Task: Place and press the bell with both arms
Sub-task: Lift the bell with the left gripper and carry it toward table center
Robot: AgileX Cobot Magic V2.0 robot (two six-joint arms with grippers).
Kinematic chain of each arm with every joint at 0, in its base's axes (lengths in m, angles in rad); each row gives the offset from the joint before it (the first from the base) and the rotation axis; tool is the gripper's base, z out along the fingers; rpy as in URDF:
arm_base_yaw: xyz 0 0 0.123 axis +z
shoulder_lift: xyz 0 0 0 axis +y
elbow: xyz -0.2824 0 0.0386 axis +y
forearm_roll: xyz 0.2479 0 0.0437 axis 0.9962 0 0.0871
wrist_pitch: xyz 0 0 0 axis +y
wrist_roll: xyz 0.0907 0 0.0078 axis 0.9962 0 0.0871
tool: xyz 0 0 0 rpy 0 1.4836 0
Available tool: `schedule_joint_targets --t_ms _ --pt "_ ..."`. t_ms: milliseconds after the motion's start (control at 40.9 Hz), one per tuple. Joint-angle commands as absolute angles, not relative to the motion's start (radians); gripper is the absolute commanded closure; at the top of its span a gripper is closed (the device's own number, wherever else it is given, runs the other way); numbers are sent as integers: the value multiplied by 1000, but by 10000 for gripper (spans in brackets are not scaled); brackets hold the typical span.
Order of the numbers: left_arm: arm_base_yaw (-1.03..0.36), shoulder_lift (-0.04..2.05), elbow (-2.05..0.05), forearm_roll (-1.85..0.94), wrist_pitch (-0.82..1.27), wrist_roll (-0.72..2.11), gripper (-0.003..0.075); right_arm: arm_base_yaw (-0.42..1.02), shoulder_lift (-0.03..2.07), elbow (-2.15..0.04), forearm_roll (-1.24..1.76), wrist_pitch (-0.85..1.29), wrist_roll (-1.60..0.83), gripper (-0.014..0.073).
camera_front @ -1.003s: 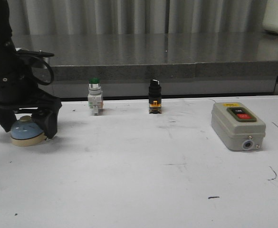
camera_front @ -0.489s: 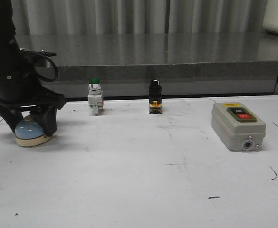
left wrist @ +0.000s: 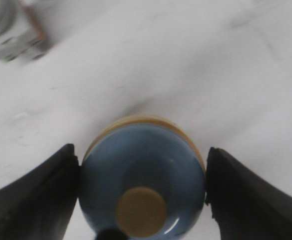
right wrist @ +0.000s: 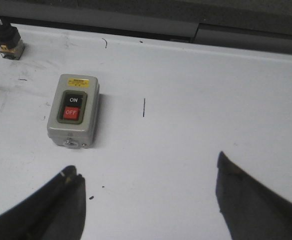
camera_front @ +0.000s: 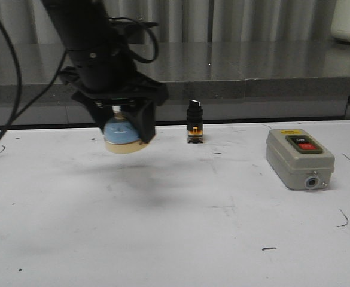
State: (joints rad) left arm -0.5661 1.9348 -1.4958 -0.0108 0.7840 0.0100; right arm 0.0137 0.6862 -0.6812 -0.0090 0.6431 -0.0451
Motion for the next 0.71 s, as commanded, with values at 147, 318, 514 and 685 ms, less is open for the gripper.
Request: schedule_joint_targets --t_ms 147,318,514,685 --pt "-685 1952 -1536 -15 721 18 351 14 691 -715 -17 580 -54 32" --pt "-711 2008 -1536 -15 689 18 351 14 691 -715 -17 581 -54 32" --pt "-716 2041 -1537 -15 686 18 329 14 691 -715 -17 580 -54 32" --pt "-716 2048 -1537 -20 690 18 195 14 691 -715 -17 581 -54 32"
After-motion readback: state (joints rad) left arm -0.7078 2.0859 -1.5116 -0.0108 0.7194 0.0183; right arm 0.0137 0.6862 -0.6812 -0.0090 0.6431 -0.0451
